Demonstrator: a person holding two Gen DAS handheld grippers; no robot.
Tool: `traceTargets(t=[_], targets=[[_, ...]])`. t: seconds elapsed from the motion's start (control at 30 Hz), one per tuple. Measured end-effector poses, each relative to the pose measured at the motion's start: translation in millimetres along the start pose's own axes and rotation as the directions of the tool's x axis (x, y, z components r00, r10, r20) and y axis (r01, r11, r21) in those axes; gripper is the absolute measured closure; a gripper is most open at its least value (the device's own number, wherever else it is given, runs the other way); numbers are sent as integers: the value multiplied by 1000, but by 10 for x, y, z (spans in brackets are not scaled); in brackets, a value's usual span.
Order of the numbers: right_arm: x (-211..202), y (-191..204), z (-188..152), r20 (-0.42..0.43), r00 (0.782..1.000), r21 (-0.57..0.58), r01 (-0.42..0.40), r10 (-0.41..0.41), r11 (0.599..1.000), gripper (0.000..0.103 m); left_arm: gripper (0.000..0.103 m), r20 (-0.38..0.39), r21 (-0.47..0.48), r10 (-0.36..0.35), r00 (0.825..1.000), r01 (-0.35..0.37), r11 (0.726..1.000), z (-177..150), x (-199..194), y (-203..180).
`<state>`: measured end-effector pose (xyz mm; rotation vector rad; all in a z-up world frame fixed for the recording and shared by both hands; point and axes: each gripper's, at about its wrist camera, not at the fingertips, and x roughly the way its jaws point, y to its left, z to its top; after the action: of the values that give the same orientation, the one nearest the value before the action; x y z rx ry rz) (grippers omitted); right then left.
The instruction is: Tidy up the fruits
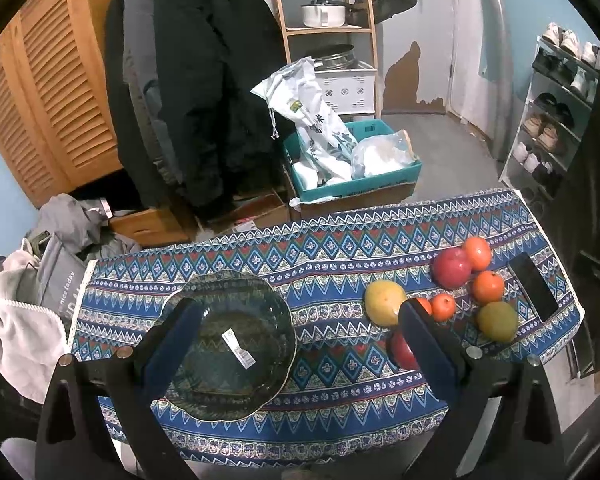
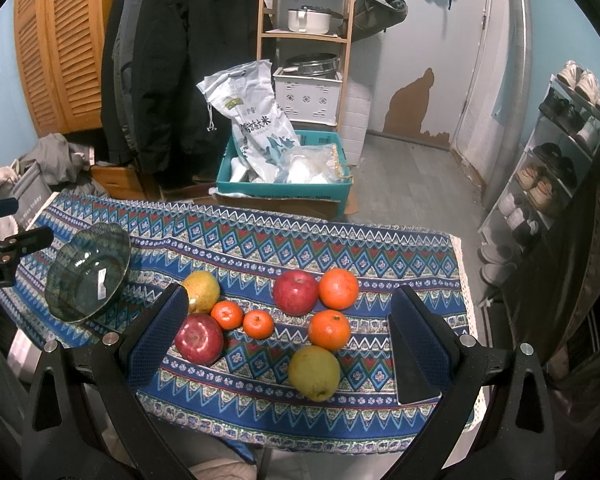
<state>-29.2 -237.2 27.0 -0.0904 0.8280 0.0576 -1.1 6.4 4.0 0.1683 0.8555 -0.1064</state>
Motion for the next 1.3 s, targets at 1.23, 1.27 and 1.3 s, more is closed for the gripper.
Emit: traceTargets(t=[1.23,1.27,1.3], targets=[[2,12,9,0,1000,0,-2,2,1000,3,3,-7,4,-6,1000,6,1000,-34,-21,-32],[3,13,8,-1,1000,0,-2,2,1000,3,3,-8,4,-6,1000,6,1000,-36,-24,-35],[3,13,7,-1,1000,0,-2,2,1000,3,3,-8,3,-7,1000,7,1000,-37,-26,-37]])
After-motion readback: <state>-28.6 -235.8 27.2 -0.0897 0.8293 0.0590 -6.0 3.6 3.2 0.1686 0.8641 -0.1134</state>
